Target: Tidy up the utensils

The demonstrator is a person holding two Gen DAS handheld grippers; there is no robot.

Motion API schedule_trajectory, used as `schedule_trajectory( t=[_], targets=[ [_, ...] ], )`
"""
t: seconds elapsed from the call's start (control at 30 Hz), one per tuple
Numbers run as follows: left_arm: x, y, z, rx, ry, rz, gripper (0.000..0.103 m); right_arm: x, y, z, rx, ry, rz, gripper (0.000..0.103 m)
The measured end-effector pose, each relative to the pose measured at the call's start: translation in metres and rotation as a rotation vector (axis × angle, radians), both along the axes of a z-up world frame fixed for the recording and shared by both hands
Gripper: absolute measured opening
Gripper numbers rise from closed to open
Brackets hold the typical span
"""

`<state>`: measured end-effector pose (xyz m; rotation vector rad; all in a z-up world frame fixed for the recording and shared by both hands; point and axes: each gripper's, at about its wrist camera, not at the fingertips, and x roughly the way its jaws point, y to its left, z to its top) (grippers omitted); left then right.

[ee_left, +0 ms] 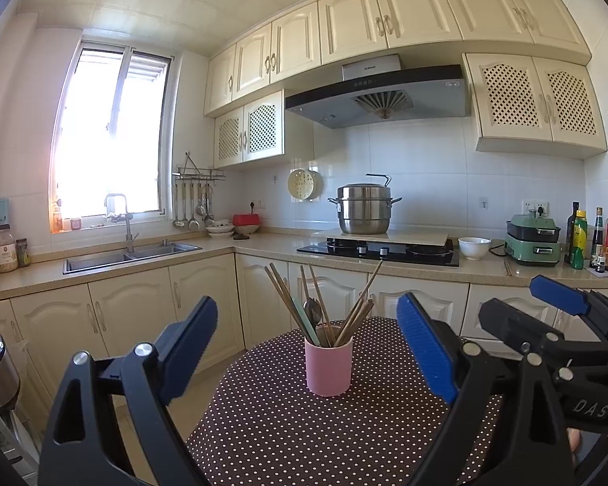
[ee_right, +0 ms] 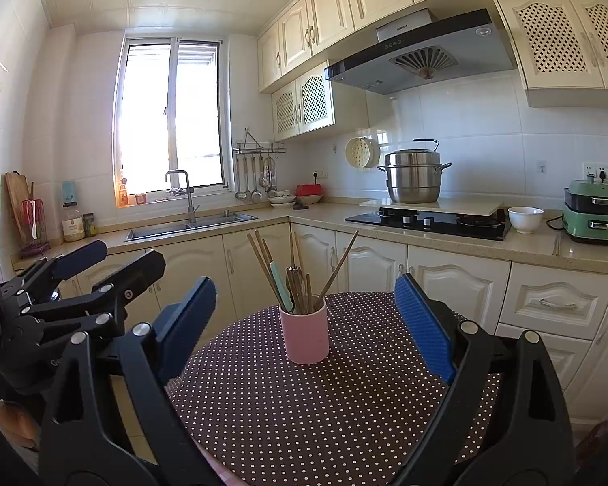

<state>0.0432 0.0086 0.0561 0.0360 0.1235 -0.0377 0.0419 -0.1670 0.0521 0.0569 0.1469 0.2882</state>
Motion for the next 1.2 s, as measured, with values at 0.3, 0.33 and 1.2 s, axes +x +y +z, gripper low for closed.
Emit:
schedule_trajectory(
  t=[0.3, 0.33, 1.2],
  targets=[
    [0.002, 0.002, 0.000, -0.004, 0.002, -0.001, 0.088, 0.001, 0.001, -0.001, -0.002, 0.004, 0.001, 0.088],
    [0.002, 0.002, 0.000, -0.004, 0.002, -0.001, 0.088, 0.001, 0.001, -0.001, -0.002, 0.004, 0.001, 0.088],
    [0.010, 0.006, -0.005, -0.003, 0.016, -0.004, 0.088, 0.010, 0.002, -0.007, -0.002, 0.019, -0.002, 0.089]
  ],
)
